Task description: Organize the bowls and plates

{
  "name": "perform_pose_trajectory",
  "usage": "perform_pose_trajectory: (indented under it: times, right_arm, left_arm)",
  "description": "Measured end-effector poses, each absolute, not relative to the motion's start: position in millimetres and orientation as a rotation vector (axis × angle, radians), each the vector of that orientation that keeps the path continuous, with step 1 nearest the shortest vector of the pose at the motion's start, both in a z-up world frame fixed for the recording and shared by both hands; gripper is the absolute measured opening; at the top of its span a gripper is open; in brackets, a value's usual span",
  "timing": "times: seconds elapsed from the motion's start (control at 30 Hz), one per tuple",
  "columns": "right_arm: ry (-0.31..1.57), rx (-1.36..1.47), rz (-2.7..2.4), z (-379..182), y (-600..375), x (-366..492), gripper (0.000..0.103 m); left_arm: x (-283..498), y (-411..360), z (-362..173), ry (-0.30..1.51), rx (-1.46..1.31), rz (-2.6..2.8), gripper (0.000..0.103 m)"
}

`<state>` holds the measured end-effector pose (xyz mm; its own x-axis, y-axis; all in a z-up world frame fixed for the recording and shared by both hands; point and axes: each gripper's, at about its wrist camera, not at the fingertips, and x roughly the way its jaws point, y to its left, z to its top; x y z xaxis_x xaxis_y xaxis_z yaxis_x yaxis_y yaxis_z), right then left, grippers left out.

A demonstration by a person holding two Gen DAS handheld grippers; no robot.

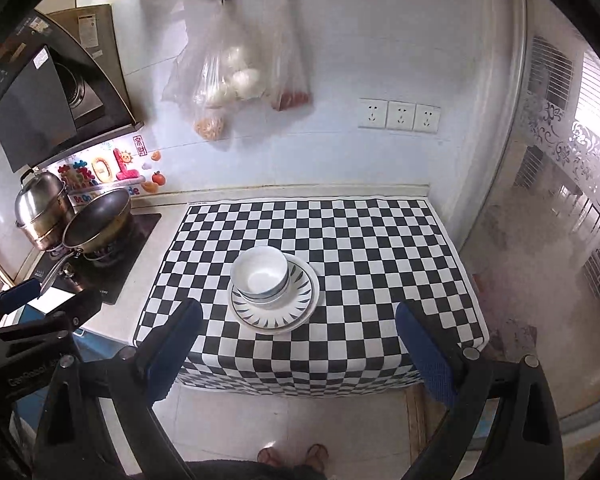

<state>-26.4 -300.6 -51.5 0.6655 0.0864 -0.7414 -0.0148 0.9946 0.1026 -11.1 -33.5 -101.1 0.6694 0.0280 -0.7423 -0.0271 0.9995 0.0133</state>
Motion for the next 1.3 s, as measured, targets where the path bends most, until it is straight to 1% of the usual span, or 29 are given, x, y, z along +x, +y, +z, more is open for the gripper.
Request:
perform_pose_trajectory:
  times: [0.13, 0.17, 0.2, 0.37, 0.4, 1.3]
  right_arm:
    - [0.825, 0.085, 0.055, -47.9, -307.1, -34.1, 0.099]
    - [0.821, 0.089, 0.061, -47.2, -308.7, -35.8, 0.102]
    - [0.817, 0.093, 0.066, -46.5, -310.1, -37.6, 0.103]
    - [0.805, 0.07, 0.04, -49.8, -313.5, -39.7, 0.103]
    - [0.806, 0.065, 0.036, -50.9, -313.6, -39.5, 0.103]
    - [0.81, 0.008, 0.021, -58.6, -308.4, -32.4, 0.103]
  left_arm:
    - [-22.7, -34.8, -99.1, 0.821, -0.022, 0.027, 0.099]
    - [-25.0, -35.1, -99.1, 0.816, -0.024, 0.03, 0.099]
    - [-26.3, -35.8, -98.7, 0.813, -0.027, 0.024, 0.099]
    - [-30.6, -38.5, -98.5, 0.797, -0.021, 0.052, 0.1]
    - [-30.5, -38.7, -98.8, 0.794, -0.023, 0.051, 0.103]
    - [-38.7, -39.6, -99.2, 0.778, -0.016, 0.072, 0.103]
